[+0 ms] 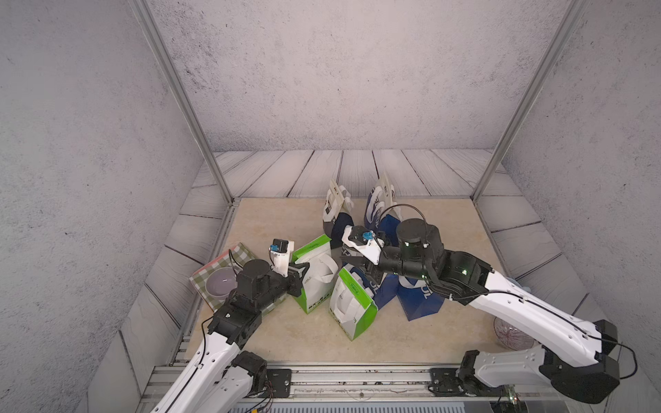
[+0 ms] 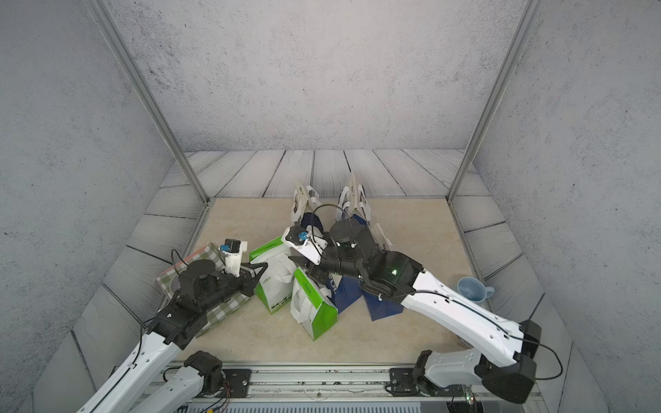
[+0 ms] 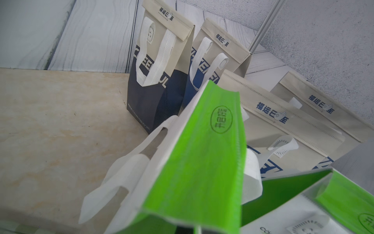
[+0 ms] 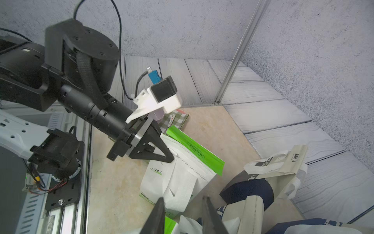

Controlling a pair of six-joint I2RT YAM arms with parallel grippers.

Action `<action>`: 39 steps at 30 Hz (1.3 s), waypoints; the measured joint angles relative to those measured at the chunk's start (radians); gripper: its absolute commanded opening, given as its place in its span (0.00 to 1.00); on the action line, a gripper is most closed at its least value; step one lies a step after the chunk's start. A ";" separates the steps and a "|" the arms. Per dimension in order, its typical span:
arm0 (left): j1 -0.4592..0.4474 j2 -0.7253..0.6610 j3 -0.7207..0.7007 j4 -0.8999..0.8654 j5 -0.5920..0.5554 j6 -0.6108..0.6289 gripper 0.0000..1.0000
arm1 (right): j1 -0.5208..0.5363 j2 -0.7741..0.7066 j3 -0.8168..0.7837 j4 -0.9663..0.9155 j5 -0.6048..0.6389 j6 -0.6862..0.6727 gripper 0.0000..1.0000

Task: Open the takeout bag
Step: Pick up the takeout bag at the center of the board, then place the takeout bag at the corner of the board.

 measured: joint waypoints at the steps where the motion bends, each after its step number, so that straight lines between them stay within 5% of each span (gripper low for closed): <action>1: 0.000 0.017 0.019 -0.006 -0.011 0.005 0.00 | 0.000 -0.021 -0.024 0.005 0.001 0.009 0.32; 8: 0.041 0.189 0.187 -0.043 -0.069 0.057 0.00 | 0.000 -0.125 -0.124 0.011 0.010 0.042 0.32; 20: 0.297 0.499 0.502 -0.054 -0.092 0.145 0.00 | 0.000 -0.240 -0.229 -0.008 0.010 0.081 0.32; 28: 0.475 0.810 0.740 0.004 -0.136 0.207 0.00 | 0.000 -0.292 -0.286 -0.023 0.010 0.103 0.32; 39: 0.612 1.277 1.159 0.095 -0.202 0.276 0.00 | 0.000 -0.302 -0.299 -0.117 -0.011 0.146 0.31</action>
